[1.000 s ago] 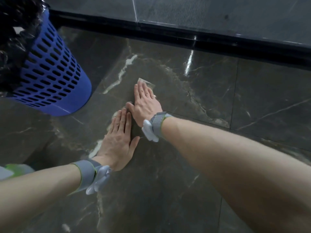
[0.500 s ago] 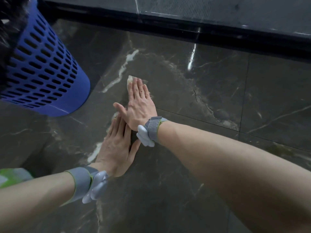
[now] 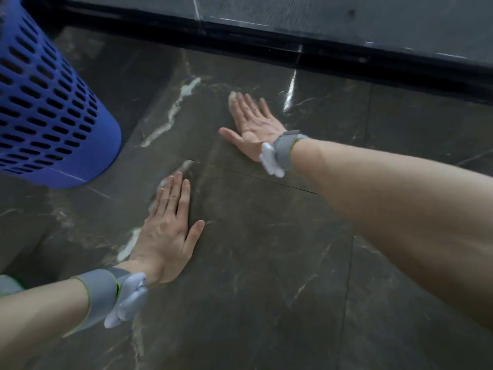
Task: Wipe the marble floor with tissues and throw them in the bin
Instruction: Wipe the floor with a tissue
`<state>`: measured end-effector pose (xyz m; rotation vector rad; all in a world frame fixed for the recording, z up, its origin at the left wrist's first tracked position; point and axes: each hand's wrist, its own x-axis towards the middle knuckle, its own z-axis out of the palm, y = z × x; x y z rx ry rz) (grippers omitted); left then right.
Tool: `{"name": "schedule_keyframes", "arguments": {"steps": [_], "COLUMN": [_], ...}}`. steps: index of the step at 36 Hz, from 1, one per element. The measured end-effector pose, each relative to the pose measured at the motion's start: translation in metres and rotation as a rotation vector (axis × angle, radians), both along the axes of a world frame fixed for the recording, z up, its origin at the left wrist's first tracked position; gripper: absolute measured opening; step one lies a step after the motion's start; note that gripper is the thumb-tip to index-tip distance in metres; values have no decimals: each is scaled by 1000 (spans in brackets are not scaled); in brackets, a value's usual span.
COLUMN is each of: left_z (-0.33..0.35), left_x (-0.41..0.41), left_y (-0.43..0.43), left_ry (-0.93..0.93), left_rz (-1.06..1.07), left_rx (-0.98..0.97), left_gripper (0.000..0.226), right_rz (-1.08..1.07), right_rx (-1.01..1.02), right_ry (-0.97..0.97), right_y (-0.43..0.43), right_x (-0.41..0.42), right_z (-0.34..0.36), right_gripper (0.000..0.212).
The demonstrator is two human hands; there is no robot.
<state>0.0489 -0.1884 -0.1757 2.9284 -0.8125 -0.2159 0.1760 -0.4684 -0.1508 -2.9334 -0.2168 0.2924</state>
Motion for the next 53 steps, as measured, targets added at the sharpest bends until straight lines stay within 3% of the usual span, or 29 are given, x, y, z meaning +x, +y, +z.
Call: {"name": "schedule_keyframes", "arguments": {"steps": [6, 13, 18, 24, 34, 42, 46, 50, 53], "left_z": [3, -1, -4, -4, -2, 3, 13, 36, 48], "left_x": [-2, -1, 0, 1, 0, 1, -1, 24, 46], "left_y": [-2, -1, 1, -1, -2, -11, -18, -31, -57], "left_ry": [1, -8, -36, -48, -43, 32, 7, -101, -155], "left_rz": [-6, -13, -20, -23, -19, 4, -2, 25, -50], "left_rx": [13, -3, 3, 10, 12, 29, 89, -28, -85], "left_gripper": [81, 82, 82, 83, 85, 85, 84, 58, 54], "right_rz": [-240, -506, -614, -750, -412, 24, 29, -95, -251], "right_rx": [-18, -80, -113, 8, 93, 146, 241, 284, 278], "right_ry": [27, 68, 107, 117, 39, 145, 186, -1, -59], "right_y": [-112, -222, -252, -227, -96, 47, 34, -7, -34], "right_x": [-17, -101, -158, -163, -142, -116, -120, -119, -125], "right_z": [-12, -10, -3, -1, 3, 10, 28, 44, 52], "right_gripper": [96, 99, 99, 105, 91, 88, 74, 61, 60]}}
